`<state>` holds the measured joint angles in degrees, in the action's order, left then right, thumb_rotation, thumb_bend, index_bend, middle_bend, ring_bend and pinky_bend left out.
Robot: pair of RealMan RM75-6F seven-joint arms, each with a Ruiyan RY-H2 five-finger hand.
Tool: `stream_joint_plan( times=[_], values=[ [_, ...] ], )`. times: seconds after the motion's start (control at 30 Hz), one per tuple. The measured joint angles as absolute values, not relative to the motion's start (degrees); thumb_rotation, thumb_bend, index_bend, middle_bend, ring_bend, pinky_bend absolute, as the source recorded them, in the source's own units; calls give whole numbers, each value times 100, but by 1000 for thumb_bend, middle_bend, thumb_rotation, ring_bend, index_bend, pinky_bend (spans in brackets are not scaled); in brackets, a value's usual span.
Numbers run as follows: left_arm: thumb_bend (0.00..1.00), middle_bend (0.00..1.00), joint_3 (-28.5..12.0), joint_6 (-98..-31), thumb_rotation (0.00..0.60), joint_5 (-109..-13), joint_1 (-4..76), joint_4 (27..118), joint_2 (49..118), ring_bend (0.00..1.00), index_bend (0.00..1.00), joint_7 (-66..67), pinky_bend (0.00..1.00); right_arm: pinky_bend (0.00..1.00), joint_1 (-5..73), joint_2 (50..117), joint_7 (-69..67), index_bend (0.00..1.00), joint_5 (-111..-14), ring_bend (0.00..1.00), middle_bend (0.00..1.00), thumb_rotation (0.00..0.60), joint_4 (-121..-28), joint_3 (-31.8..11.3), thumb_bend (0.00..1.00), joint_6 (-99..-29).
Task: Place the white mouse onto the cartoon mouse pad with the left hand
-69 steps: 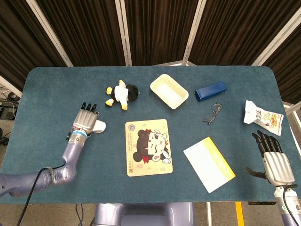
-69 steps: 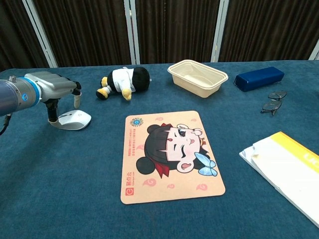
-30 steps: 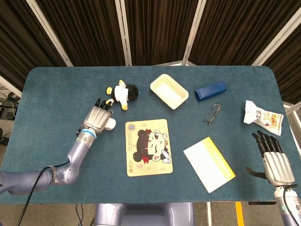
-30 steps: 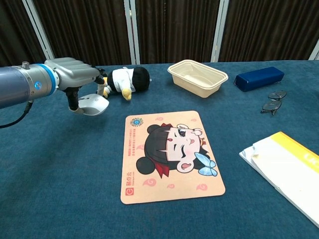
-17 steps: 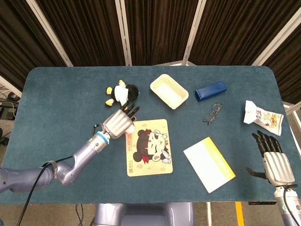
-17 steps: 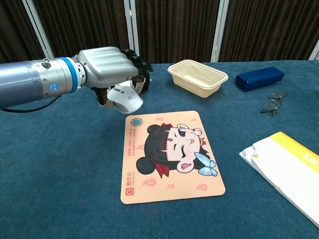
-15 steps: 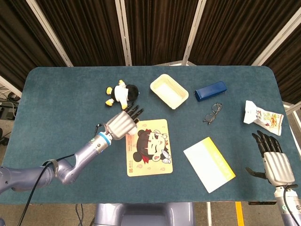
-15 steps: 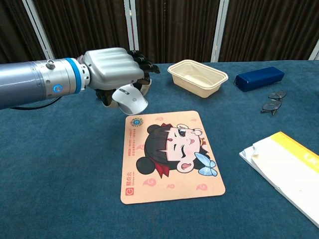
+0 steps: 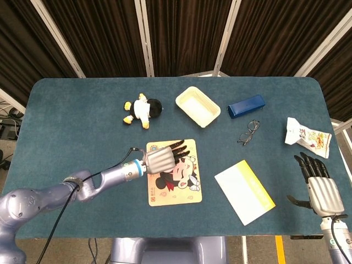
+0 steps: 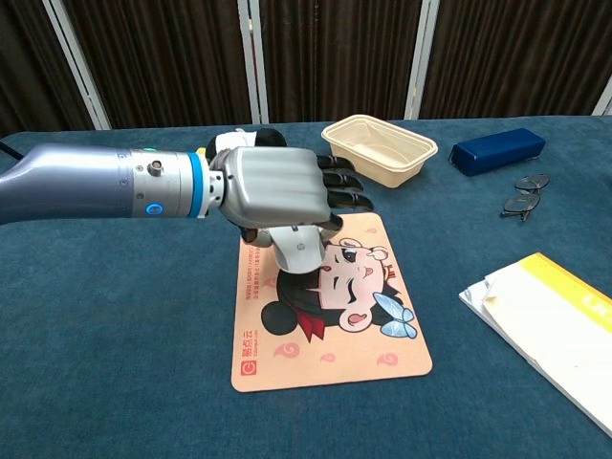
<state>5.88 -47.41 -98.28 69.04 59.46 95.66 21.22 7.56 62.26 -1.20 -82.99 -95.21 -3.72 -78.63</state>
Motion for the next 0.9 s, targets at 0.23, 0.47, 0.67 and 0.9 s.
stream_joint_plan(
  times=[0.23, 0.47, 0.67, 0.9],
  values=[
    [412, 0, 977, -5303, 600, -10675, 7079, 4984, 9998, 0, 527, 1173, 0, 0, 764, 6218, -120, 0, -8285, 0, 0, 600, -9531, -375, 109, -7846],
    [412, 0, 1174, -5510, 600, -10903, 7108, 4267, 10424, 0, 526, 691, 0, 0, 766, 6212, -131, 0, -8288, 0, 0, 600, -9534, -371, 111, -7843],
    [412, 0, 1192, -5536, 600, -10934, 7058, 4117, 10586, 0, 486, 672, 0, 0, 765, 6212, -130, 0, -8288, 0, 0, 600, -9535, -370, 111, -7845],
    [395, 0, 1127, -5512, 600, -10858, 6995, 4186, 10567, 0, 55, 782, 0, 0, 767, 6212, -123, 0, -8284, 0, 0, 600, -9535, -370, 110, -7844]
  ],
)
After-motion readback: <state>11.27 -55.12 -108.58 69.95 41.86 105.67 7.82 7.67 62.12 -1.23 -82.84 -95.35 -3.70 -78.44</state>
